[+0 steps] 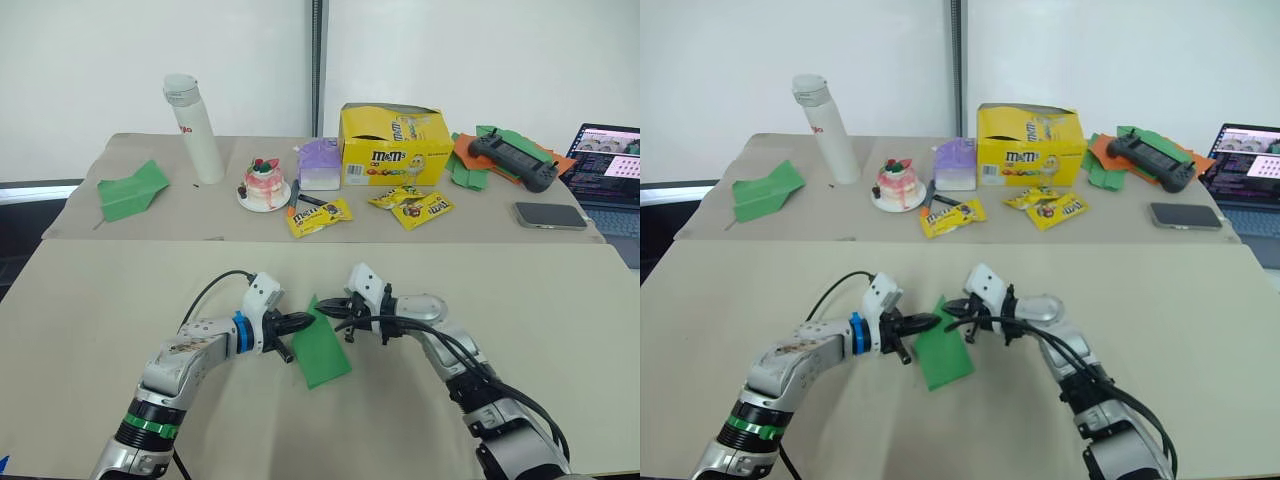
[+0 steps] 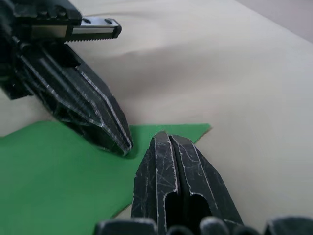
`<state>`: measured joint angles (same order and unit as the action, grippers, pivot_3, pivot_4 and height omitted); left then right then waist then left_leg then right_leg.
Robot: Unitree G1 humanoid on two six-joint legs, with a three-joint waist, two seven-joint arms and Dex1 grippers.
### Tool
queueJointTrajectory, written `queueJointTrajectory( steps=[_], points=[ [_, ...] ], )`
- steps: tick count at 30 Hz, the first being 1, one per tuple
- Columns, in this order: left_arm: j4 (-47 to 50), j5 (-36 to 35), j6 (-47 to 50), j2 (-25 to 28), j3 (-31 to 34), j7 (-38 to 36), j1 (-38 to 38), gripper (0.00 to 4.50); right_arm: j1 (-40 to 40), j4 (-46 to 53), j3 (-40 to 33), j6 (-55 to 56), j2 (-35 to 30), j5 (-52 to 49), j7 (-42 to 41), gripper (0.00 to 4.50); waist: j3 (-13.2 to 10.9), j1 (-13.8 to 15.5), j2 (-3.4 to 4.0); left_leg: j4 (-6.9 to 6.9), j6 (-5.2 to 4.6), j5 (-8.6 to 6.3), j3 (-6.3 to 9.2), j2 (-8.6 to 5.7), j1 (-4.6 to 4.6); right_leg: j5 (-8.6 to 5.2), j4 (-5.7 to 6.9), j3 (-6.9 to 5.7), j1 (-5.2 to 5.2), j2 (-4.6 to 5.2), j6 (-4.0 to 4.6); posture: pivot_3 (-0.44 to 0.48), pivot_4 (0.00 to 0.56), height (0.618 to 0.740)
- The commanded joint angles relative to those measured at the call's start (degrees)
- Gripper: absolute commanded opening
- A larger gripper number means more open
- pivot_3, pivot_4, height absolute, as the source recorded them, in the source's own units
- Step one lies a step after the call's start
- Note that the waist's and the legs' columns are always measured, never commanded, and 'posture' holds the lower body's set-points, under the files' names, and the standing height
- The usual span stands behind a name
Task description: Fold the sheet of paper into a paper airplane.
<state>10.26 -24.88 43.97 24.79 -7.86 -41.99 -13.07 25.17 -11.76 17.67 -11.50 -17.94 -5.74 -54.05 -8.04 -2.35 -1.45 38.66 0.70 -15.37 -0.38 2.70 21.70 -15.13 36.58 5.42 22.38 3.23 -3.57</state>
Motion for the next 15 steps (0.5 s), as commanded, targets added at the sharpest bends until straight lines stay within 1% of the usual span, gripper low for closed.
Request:
queueJointTrajectory(
  steps=[1, 15],
  points=[
    [-0.24, 0.27, 1.37, 0.87, -0.55, 0.17, 0.93, 0.02, -2.17, 1.77, 1.85, -1.32, -1.39, 0.45, -1.96, 0.0, 0.0, -0.05, 0.0, 0.0, 0.0, 0.0, 0.0, 0.0, -0.01, 0.0, 0.0, 0.0, -0.01, 0.0, 0.0, 0.0, 0.15, 0.74],
    [-0.52, -0.15, 2.13, 1.17, -1.2, -0.63, -0.57, 0.02, -9.37, 9.76, 2.48, -3.15, -5.65, -1.33, -5.28, 0.0, 0.0, 0.07, 0.0, -0.04, 0.0, 0.0, 0.0, 0.0, -0.02, -0.01, -0.14, -0.01, -0.06, 0.0, -0.01, 0.0, 0.15, 0.74]
  ],
)
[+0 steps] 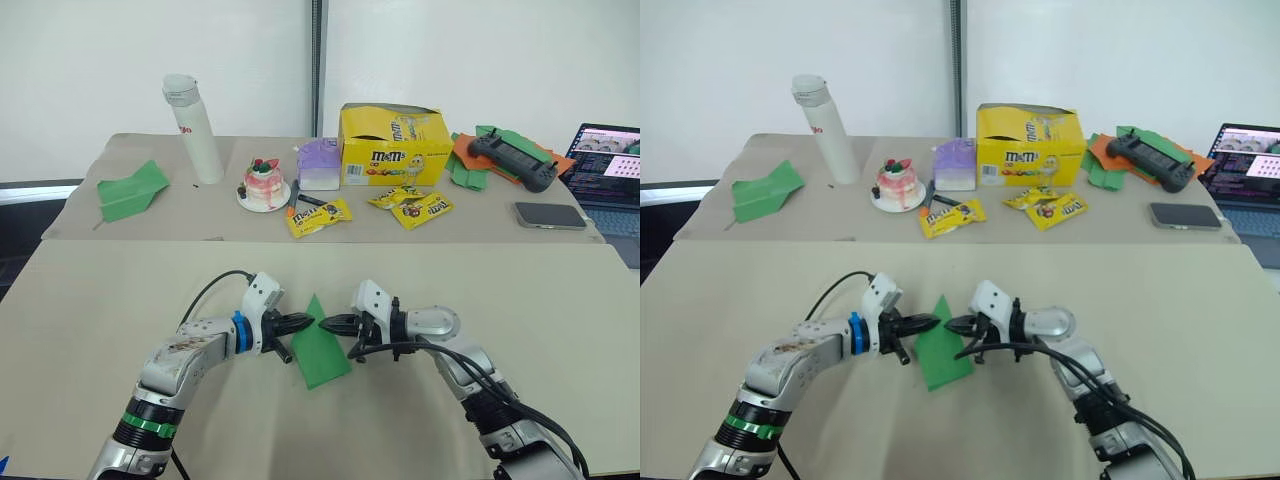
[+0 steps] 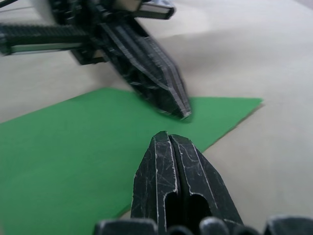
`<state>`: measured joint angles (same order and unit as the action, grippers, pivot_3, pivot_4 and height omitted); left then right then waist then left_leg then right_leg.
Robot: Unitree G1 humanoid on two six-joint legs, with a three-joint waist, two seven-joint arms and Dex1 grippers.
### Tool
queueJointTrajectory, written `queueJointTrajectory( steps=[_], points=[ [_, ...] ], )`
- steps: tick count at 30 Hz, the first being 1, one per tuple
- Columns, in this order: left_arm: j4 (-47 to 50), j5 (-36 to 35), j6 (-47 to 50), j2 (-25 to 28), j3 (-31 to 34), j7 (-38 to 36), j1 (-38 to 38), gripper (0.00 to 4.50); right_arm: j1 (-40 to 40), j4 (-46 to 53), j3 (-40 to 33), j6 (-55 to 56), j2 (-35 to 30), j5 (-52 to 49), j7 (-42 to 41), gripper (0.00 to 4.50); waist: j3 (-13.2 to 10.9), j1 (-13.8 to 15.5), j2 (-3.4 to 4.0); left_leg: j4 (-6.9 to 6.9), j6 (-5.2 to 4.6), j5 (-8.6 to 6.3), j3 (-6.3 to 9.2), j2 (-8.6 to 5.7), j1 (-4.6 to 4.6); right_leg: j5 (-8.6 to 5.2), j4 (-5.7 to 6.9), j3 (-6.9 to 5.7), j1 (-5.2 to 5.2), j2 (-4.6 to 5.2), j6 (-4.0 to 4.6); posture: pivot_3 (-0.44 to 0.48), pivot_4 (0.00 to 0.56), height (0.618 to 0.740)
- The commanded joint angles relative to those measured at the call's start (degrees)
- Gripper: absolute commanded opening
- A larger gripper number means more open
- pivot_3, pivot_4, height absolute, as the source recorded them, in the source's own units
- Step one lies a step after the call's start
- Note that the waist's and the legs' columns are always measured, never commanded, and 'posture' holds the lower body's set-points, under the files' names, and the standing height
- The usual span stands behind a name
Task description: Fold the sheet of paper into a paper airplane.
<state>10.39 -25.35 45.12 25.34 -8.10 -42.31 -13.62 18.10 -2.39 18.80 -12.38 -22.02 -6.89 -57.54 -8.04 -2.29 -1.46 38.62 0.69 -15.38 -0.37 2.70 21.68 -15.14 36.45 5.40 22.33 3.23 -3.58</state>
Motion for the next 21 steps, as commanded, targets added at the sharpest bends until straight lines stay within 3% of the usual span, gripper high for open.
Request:
queueJointTrajectory(
  steps=[1, 21],
  points=[
    [-0.69, 0.32, 1.03, 0.75, -1.09, -0.54, -0.08, 0.02, -2.99, 1.14, 1.12, -2.46, -2.14, -0.72, -2.14, 0.0, 0.0, 0.02, 0.0, 0.0, 0.0, 0.0, 0.0, 0.0, 0.0, 0.0, -0.01, 0.0, -0.01, 0.0, 0.0, 0.0, 0.15, 0.74],
    [-3.15, 1.06, 0.08, 2.02, -2.74, -3.13, -2.13, 0.02, -14.35, 13.65, -0.1, -6.73, -10.79, -7.27, -4.12, 0.0, 0.01, 1.22, -0.02, -0.29, -0.01, 0.0, 0.02, -0.03, 0.0, 0.0, -0.37, -0.03, -0.04, 0.02, 0.0, 0.0, 0.15, 0.74]
  ],
)
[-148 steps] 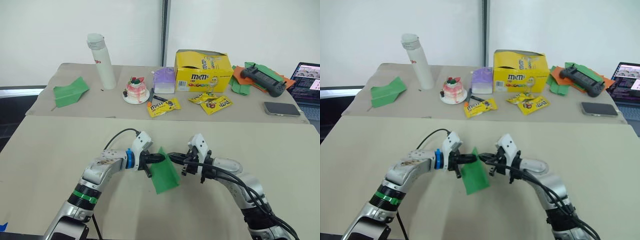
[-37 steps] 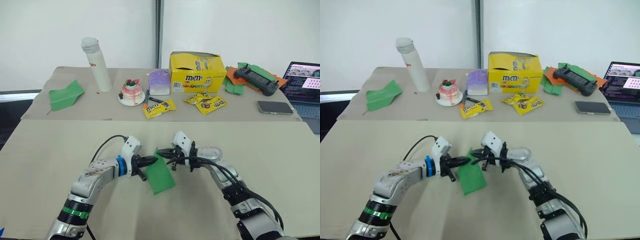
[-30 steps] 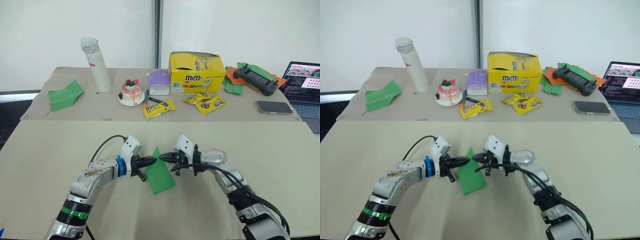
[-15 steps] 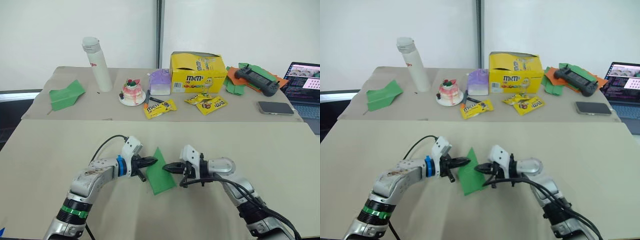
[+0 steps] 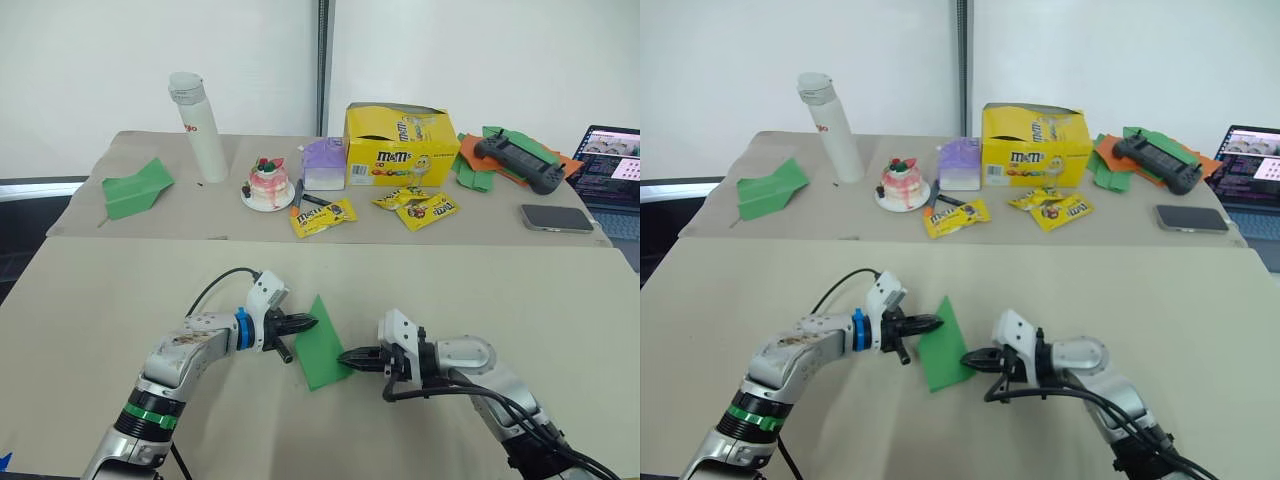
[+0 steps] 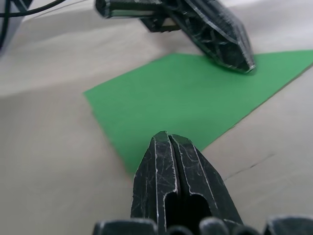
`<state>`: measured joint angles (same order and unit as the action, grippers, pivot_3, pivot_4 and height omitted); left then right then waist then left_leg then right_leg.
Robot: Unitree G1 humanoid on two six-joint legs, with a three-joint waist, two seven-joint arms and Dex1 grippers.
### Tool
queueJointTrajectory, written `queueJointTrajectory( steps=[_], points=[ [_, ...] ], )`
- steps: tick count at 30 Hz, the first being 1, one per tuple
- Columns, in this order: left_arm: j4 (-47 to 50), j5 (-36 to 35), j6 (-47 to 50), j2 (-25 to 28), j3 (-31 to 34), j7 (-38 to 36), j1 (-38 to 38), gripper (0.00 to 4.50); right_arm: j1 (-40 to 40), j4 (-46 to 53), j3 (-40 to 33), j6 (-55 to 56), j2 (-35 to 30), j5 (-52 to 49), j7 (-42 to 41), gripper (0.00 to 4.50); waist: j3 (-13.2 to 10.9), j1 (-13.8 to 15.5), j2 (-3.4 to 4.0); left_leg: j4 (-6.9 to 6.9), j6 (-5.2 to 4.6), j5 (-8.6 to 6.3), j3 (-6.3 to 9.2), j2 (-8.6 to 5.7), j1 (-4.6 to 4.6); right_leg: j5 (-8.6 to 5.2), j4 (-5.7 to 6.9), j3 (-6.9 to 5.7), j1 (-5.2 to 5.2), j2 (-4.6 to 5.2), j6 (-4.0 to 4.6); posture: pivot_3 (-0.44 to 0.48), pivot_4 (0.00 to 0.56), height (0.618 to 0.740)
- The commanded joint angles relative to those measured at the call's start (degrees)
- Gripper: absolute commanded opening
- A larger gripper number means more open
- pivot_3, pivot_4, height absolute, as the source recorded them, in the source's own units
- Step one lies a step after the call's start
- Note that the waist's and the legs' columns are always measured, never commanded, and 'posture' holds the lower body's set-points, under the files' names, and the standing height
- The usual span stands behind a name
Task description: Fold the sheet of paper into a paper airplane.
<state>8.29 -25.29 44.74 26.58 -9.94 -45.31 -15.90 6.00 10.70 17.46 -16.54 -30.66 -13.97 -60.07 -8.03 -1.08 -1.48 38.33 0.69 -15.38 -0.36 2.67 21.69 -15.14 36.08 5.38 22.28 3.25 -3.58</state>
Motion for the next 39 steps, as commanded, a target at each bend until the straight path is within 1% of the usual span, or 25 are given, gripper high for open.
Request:
queueJointTrajectory(
  steps=[1, 3, 9, 13, 16, 19, 22, 25, 29, 33, 39],
  points=[
    [-1.17, 1.03, 0.41, 0.79, -0.91, -0.21, 0.06, 0.02, -2.87, 1.6, 1.19, -3.15, -3.03, -0.56, -1.9, 0.0, 0.0, 0.06, 0.0, 0.0, 0.0, 0.0, 0.0, 0.0, 0.0, 0.0, 0.0, 0.0, 0.0, 0.0, 0.0, 0.0, 0.15, 0.74],
    [-1.38, 1.17, 0.24, 0.86, -1.0, -0.45, -0.18, 0.02, -3.75, 3.68, 0.84, -4.48, -4.52, -1.41, -2.1, 0.0, 0.0, 0.16, -0.01, 0.0, 0.0, 0.0, 0.0, 0.0, 0.0, 0.0, -0.01, 0.0, 0.0, 0.0, 0.0, 0.0, 0.15, 0.74],
    [-1.57, 1.42, 0.15, 0.61, -1.06, -0.56, -0.91, 0.02, -4.21, 7.62, -1.99, -7.83, -6.38, -4.52, -0.79, 0.0, -0.02, 0.24, -0.04, 0.0, 0.0, 0.0, 0.0, -0.01, 0.02, 0.0, 0.0, 0.0, 0.0, 0.0, 0.0, 0.0, 0.15, 0.74],
    [-1.48, 1.34, 0.25, 0.41, -1.08, -0.43, -1.01, 0.02, -2.25, 10.06, -5.81, -10.75, -5.54, -8.97, 0.58, 0.0, -0.04, 0.25, -0.07, 0.01, 0.0, 0.0, 0.01, -0.02, 0.06, 0.0, -0.01, 0.0, 0.02, 0.01, 0.0, 0.0, 0.15, 0.74],
    [-1.3, 1.08, 0.38, 0.35, -0.66, -0.28, -1.09, 0.02, 1.6, 13.19, -8.69, -14.47, -3.61, -13.47, 2.9, 0.0, -0.05, 0.07, -0.07, 0.01, 0.0, 0.0, 0.01, -0.03, 0.09, 0.0, 0.02, 0.01, 0.06, 0.01, 0.0, 0.0, 0.15, 0.74],
    [-1.21, 0.64, 0.5, 0.07, 0.35, 0.17, -1.31, 0.02, 5.26, 12.45, -4.71, -15.17, -2.32, -9.69, 4.97, 0.0, -0.05, 0.09, -0.07, 0.01, 0.0, 0.0, 0.04, 0.01, 0.1, 0.0, 0.03, 0.0, 0.09, -0.04, 0.0, 0.0, 0.15, 0.74],
    [-1.5, 1.67, -1.52, 0.51, -0.16, -0.46, -1.39, 0.02, 7.17, 7.2, 1.5, -12.32, -3.26, -0.49, 7.48, 0.0, -0.06, 0.32, -0.08, 0.0, 0.0, 0.0, 0.1, 0.0, 0.2, 0.0, 0.0, -0.07, 0.14, -0.03, 0.0, 0.0, 0.15, 0.74],
    [-2.52, 1.45, -3.54, -0.13, 0.98, -0.47, -1.6, 0.02, 8.36, 4.85, 2.19, -11.88, -1.14, 0.19, 8.58, 0.0, -0.06, 0.36, -0.08, 0.05, 0.01, 0.01, 0.09, -0.08, 0.43, 0.01, 0.0, -0.06, 0.35, 0.05, 0.0, 0.0, 0.15, 0.74],
    [-4.28, 2.27, -9.81, -1.58, 1.97, -0.48, -2.57, 0.02, 9.54, 2.31, 4.95, -12.75, -0.25, 3.21, 8.85, 0.0, -0.06, 0.15, -0.09, 0.09, 0.01, 0.02, 0.1, -0.08, 0.44, 0.02, 0.12, -0.04, 0.4, 0.04, 0.02, 0.0, 0.15, 0.74],
    [-5.87, 2.25, -12.35, -2.33, 2.29, -1.83, -3.33, 0.02, 10.42, 1.6, 4.7, -13.03, 0.58, 4.13, 9.91, 0.0, -0.06, 0.04, -0.09, 0.09, 0.01, 0.02, 0.12, -0.06, 0.4, 0.02, 0.13, -0.06, 0.37, 0.02, 0.02, 0.0, 0.15, 0.74],
    [-6.42, 3.47, -10.42, -1.27, 0.22, -2.74, -2.6, 0.02, 11.59, 3.35, 1.44, -12.71, 0.8, 2.68, 10.54, 0.0, -0.07, 0.19, -0.09, 0.09, 0.01, 0.02, 0.12, -0.07, 0.43, 0.02, 0.13, -0.06, 0.39, 0.02, 0.02, 0.0, 0.15, 0.74]
  ],
)
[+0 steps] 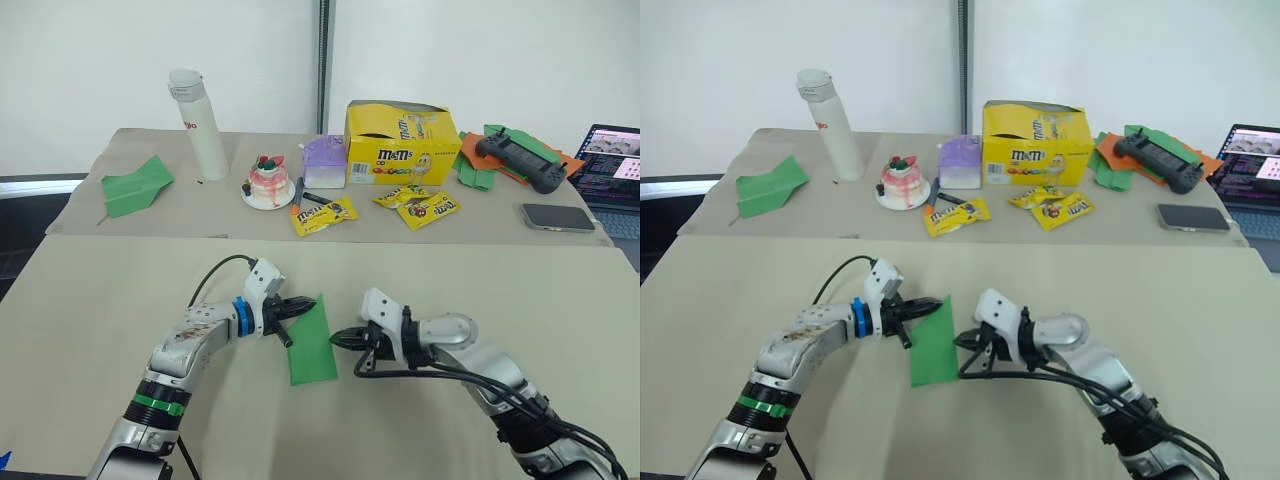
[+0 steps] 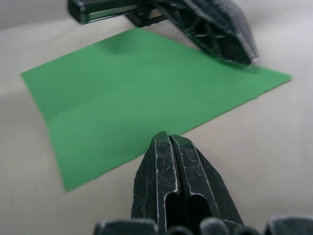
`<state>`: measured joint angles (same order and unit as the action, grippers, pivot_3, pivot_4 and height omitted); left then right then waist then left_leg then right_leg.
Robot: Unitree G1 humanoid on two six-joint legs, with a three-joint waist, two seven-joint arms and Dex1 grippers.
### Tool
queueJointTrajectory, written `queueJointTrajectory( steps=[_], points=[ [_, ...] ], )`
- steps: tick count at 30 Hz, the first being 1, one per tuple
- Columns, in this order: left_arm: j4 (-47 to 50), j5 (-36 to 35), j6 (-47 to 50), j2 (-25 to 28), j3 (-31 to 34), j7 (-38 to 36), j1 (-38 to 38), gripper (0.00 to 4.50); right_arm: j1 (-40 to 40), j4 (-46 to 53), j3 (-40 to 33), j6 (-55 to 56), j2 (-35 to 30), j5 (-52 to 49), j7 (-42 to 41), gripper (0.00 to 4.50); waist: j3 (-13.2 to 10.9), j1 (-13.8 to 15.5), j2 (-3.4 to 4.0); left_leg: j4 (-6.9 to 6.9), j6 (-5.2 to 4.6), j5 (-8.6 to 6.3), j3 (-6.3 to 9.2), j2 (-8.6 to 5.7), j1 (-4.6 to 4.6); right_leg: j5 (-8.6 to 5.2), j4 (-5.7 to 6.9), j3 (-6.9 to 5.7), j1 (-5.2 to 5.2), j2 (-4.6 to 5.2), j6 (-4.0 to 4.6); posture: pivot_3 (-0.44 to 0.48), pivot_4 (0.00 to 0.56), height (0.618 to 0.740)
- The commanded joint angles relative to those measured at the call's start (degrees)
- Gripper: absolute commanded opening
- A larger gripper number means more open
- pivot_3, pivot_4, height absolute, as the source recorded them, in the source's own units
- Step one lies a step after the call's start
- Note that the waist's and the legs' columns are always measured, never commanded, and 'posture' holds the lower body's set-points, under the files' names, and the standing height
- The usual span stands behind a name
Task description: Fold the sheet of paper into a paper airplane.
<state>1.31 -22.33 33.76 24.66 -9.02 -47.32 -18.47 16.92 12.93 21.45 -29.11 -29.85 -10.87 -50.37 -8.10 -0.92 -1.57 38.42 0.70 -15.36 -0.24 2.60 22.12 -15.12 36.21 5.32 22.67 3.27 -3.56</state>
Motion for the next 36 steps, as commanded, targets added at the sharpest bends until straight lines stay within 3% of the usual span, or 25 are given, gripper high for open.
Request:
queueJointTrajectory(
  steps=[1, 12, 20, 24, 36],
  points=[
    [0.7, 0.81, 0.78, 0.91, -1.11, -0.85, 0.35, 0.02, 0.68, 1.13, -2.49, -0.19, -0.21, -0.35, 0.78, 0.0, 0.0, 0.06, 0.0, 0.0, 0.0, 0.0, 0.0, 0.0, 0.02, 0.0, -0.01, 0.0, 0.01, 0.0, 0.0, 0.0, 0.15, 0.74],
    [3.37, 0.3, 3.34, 0.99, -1.36, -0.4, 2.93, 0.02, 4.56, 4.3, -5.68, -2.03, 1.91, -4.72, 0.17, 0.0, 0.0, 0.09, 0.0, 0.0, 0.0, 0.0, 0.0, 0.0, 0.07, 0.0, 0.0, 0.0, 0.06, 0.01, 0.0, 0.0, 0.15, 0.74],
    [4.02, -0.32, 5.18, 1.67, -0.77, -0.84, 3.24, 0.02, 2.79, -1.0, 2.67, -1.53, 4.21, -1.72, -1.06, 0.0, 0.0, 0.13, 0.01, 0.0, 0.0, 0.0, 0.03, -0.01, 0.08, 0.0, -0.04, -0.03, 0.03, 0.03, 0.0, 0.0, 0.15, 0.74],
    [3.95, -1.4, 5.86, 2.56, 0.46, -1.92, 2.29, 0.02, 3.34, -4.79, 2.14, -3.14, 6.96, -2.68, -0.23, 0.0, 0.0, -0.08, 0.01, 0.0, 0.0, 0.0, 0.02, 0.0, 0.01, 0.0, 0.03, -0.02, 0.03, 0.01, 0.0, 0.0, 0.15, 0.74],
    [-7.73, -0.27, -4.07, 0.29, 0.66, -8.26, -9.64, 0.02, 3.16, -5.59, 2.96, -8.45, 8.83, -1.51, 2.02, 0.0, 0.01, 0.12, 0.01, 0.03, 0.02, 0.01, 0.05, 0.0, -0.02, 0.0, 0.03, -0.09, -0.05, -0.01, 0.0, 0.0, 0.15, 0.74]
  ],
)
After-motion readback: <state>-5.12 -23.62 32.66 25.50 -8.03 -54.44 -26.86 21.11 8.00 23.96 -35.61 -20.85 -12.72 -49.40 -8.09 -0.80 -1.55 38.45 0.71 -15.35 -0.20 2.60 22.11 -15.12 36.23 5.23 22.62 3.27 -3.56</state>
